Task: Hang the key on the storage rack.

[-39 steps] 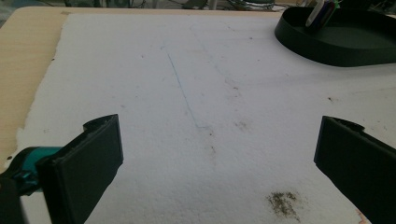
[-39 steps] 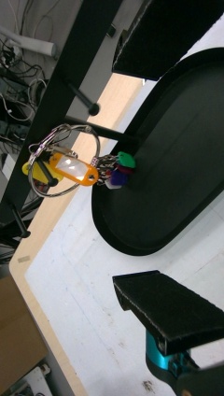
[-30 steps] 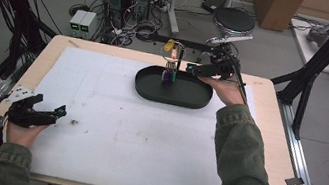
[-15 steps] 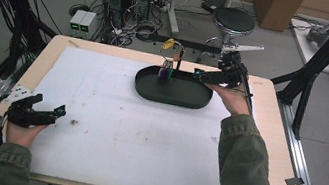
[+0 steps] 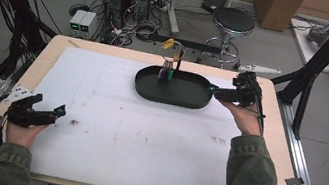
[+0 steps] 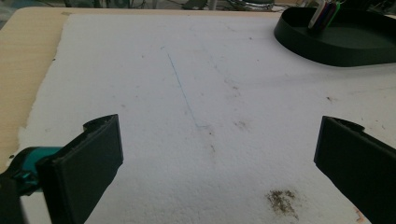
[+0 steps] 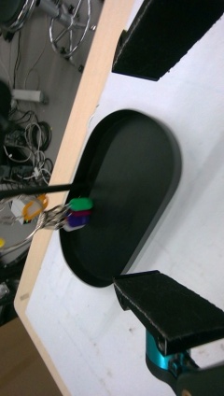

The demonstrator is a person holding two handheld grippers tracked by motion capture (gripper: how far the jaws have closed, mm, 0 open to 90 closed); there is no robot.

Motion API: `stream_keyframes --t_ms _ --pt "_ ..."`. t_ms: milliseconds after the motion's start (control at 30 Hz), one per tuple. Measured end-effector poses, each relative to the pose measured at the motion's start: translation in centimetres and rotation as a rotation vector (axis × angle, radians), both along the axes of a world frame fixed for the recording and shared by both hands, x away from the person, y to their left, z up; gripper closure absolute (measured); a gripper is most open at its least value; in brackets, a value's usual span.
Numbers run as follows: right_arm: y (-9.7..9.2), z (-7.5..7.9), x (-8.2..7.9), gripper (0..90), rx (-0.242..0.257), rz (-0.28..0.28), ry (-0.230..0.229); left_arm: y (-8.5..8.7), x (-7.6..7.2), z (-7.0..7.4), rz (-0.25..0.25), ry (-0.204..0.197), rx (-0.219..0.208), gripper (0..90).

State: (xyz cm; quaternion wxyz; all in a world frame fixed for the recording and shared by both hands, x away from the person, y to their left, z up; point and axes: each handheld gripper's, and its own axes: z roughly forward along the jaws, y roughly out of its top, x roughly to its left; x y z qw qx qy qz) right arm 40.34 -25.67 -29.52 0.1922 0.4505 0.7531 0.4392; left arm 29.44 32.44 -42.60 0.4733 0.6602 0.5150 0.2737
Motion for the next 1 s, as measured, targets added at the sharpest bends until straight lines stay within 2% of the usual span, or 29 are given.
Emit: stream_keyframes --t_ms 100,300,633,867,1000 --pt "-1.0 -0.6 -0.7 0.6 0.022 -0.025 -0.003 0.0 0.0 0.0 -0.001 0.002 0.001 1.7" --pt "-2.2 -2.1 -2.3 0.6 0.027 -0.061 -0.015 0.0 0.0 0.0 0.0 -0.001 0.0 1.7" --pt "-2.7 -5.0 -4.1 0.6 -0.023 -0.085 -0.004 0.0 0.0 0.0 -0.001 0.002 0.003 1.7" --pt "-3.4 -6.8 -5.4 0.6 0.008 -0.131 0.004 0.0 0.1 0.0 0.0 0.001 0.0 1.7" --pt "-3.6 -7.6 -6.1 0.6 0.019 -0.148 -0.016 0.1 0.1 -0.1 0.0 0.003 -0.002 1.7"
